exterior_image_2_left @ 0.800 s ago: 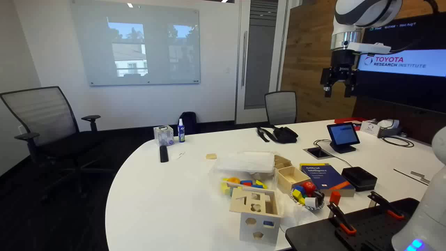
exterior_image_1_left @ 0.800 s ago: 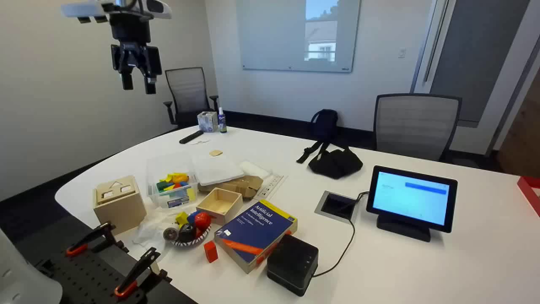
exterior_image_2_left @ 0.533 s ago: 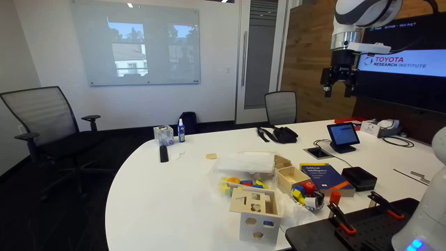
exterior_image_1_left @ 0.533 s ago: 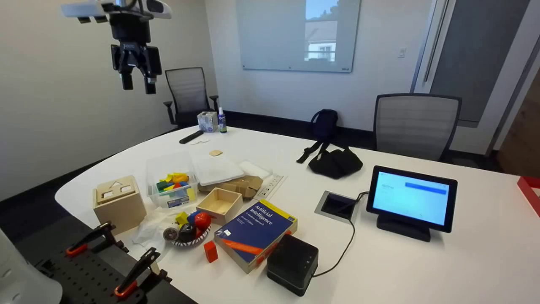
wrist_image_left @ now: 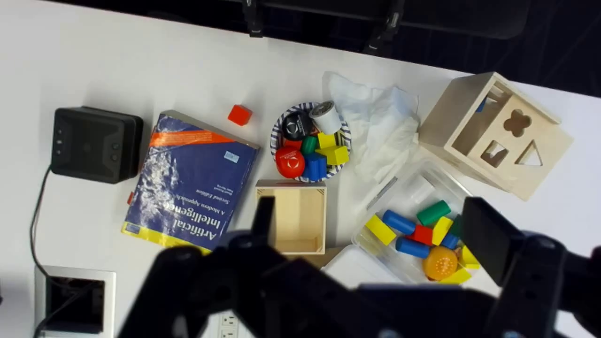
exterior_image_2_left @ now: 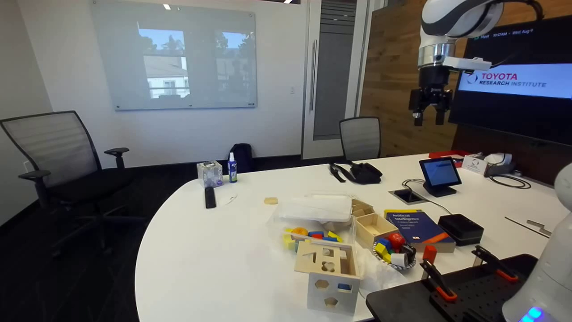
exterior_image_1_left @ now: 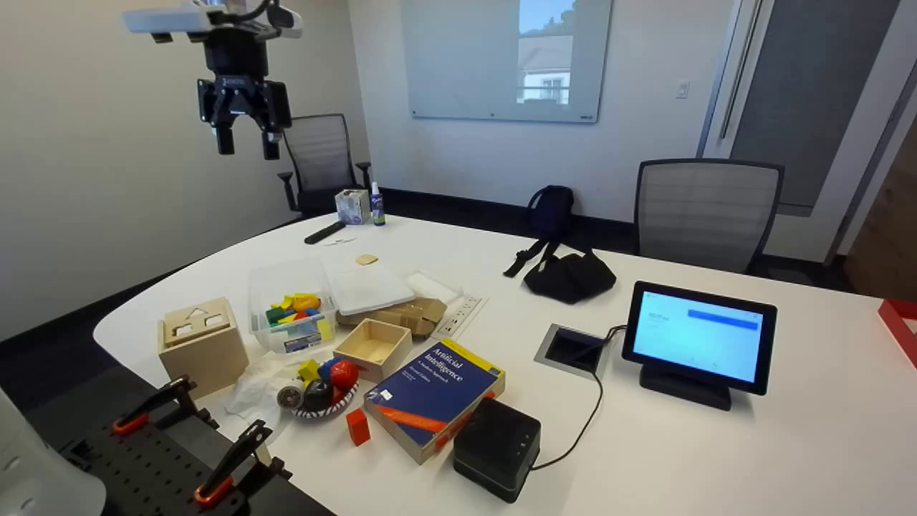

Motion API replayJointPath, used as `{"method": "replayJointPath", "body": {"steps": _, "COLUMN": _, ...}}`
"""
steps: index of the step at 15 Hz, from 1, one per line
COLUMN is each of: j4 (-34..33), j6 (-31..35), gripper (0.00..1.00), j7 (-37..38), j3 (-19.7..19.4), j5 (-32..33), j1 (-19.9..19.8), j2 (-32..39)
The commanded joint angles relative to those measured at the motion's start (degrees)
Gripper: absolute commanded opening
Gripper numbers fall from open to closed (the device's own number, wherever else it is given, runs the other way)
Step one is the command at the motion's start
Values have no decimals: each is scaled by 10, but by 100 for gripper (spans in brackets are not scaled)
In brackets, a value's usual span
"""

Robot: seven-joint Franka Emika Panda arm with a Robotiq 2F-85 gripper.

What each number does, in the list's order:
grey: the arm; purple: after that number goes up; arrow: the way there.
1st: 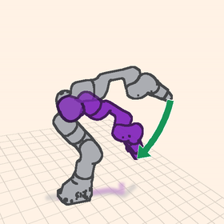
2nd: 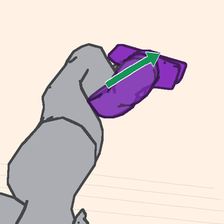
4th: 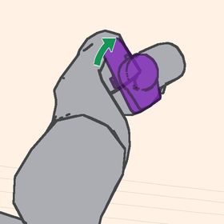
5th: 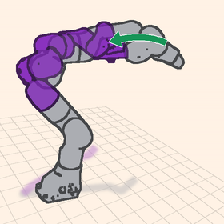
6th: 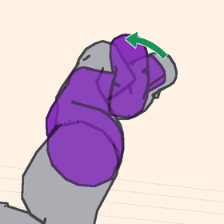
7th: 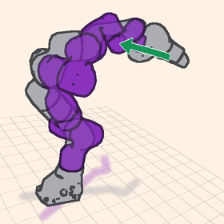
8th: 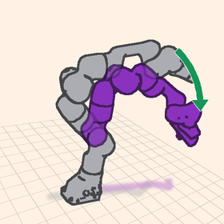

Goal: Fully open the cube-shaped wooden object

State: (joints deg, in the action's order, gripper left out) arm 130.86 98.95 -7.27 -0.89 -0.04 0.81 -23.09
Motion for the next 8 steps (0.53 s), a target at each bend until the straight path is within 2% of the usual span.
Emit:
{"method": "replayJointPath", "body": {"steps": 1, "j4": -87, "j6": -14, "gripper": 100, "j7": -82, "j3": 3, "j5": 13, "j1": 22, "j2": 105}}
{"method": "replayJointPath", "body": {"steps": 4, "j4": -130, "j6": -18, "gripper": 100, "j7": -141, "j3": 18, "j5": 19, "j1": 37, "j2": 166}}
{"method": "replayJointPath", "body": {"steps": 8, "j4": -148, "j6": -7, "gripper": 100, "j7": -203, "j3": 53, "j5": 34, "j1": 60, "j2": 217}}
